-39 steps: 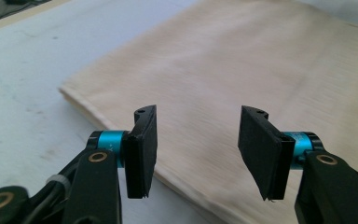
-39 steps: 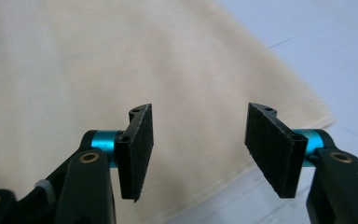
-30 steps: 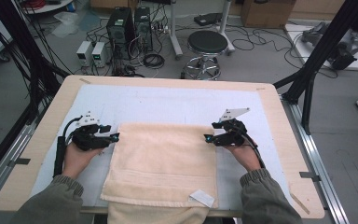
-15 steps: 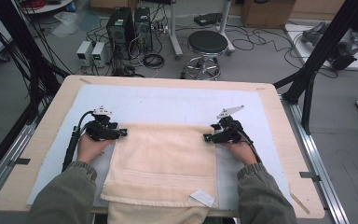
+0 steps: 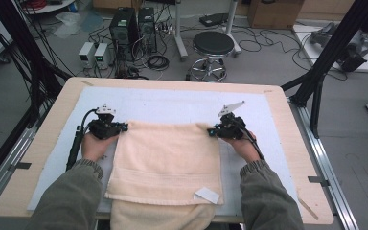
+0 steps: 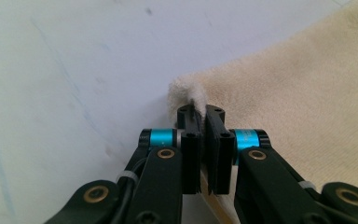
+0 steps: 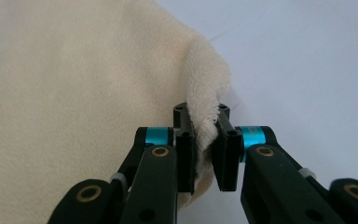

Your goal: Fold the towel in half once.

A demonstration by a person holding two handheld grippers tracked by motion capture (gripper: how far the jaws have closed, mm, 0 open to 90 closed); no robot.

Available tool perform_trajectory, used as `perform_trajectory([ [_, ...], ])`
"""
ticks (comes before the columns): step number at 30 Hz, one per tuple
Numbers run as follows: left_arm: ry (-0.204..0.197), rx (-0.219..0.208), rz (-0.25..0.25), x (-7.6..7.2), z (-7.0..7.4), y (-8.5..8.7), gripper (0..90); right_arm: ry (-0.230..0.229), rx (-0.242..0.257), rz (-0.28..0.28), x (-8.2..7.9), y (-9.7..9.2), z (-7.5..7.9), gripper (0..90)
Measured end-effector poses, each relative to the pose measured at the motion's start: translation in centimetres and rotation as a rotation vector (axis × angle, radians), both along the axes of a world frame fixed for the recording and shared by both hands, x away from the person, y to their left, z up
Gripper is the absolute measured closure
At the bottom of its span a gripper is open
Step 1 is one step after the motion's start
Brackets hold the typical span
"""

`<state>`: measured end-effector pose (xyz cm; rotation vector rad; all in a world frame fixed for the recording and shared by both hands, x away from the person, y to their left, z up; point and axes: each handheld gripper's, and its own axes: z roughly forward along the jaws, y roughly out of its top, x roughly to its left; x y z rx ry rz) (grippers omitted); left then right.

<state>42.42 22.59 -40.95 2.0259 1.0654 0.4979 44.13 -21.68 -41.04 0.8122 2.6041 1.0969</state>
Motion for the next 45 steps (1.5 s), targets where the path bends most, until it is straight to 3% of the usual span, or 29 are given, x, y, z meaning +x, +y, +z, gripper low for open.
perform_trajectory([
  [2, -0.049, 0.017, 0.015, 1.0, 2.4, -0.2, 85.5, -0.040, -0.026, -0.023, 1.0, 0.4, 1.9, 81.8],
  [5, -0.128, 0.011, 0.035, 2.5, 6.8, -0.5, 85.5, -0.091, -0.014, -0.069, 2.5, 0.4, 5.2, 81.9],
  [8, -0.153, 0.033, 0.044, 3.4, 8.9, -1.0, 82.4, -0.109, 0.012, -0.105, 3.8, 0.1, 7.5, 78.9],
  [10, -0.135, 0.057, 0.062, 3.6, 8.6, -1.0, 69.0, -0.112, 0.016, -0.133, 4.0, 0.0, 7.6, 66.5],
  [11, -0.111, 0.054, 0.057, 3.6, 8.2, -0.9, 66.6, -0.102, 0.018, -0.139, 4.1, 0.0, 7.2, 59.1],
  [12, -0.098, 0.054, 0.052, 3.4, 7.8, -0.7, 63.4, -0.065, 0.020, -0.140, 4.2, 0.0, 6.7, 55.6],
  [16, -0.072, 0.028, 0.036, 2.4, 6.1, 0.4, 59.5, 0.003, 0.002, -0.108, 3.8, 0.1, 5.7, 44.4],
  [18, -0.063, 0.006, 0.020, 1.5, 5.3, 0.9, 57.7, 0.007, 0.007, -0.091, 3.3, 0.3, 5.9, 42.6],
  [20, -0.064, -0.004, 0.000, 0.6, 4.7, 1.0, 56.9, -0.036, 0.009, -0.072, 2.3, 0.6, 6.3, 41.9],
  [22, -0.069, -0.008, -0.022, -0.3, 4.3, 1.1, 55.4, -0.037, 0.019, -0.061, 1.3, 0.7, 6.3, 40.2],
  [29, -0.107, -0.037, -0.107, -4.8, 3.3, 1.3, 52.2, -0.063, 0.034, -0.024, -2.8, 0.3, 5.0, 38.9],
  [35, -0.106, -0.006, -0.177, -8.4, 1.7, 1.7, 49.1, -0.080, 0.035, -0.005, -6.1, -0.7, 3.9, 38.9],
  [38, -0.109, -0.004, -0.195, -10.1, 1.0, 2.0, 48.2, -0.088, 0.039, 0.002, -7.9, -1.1, 3.4, 38.9],
  [40, -0.113, -0.013, -0.202, -11.2, 0.6, 2.3, 47.9, -0.070, 0.004, 0.023, -8.6, -0.9, 3.2, 37.0],
  [42, -0.112, -0.028, -0.209, -12.2, 0.1, 2.6, 47.6, -0.108, 0.014, 0.037, -9.6, -0.8, 3.3, 39.3],
  [45, -0.103, -0.041, -0.222, -13.3, -0.5, 2.9, 47.4, -0.111, 0.018, 0.066, -10.8, -0.4, 3.0, 39.1],
])
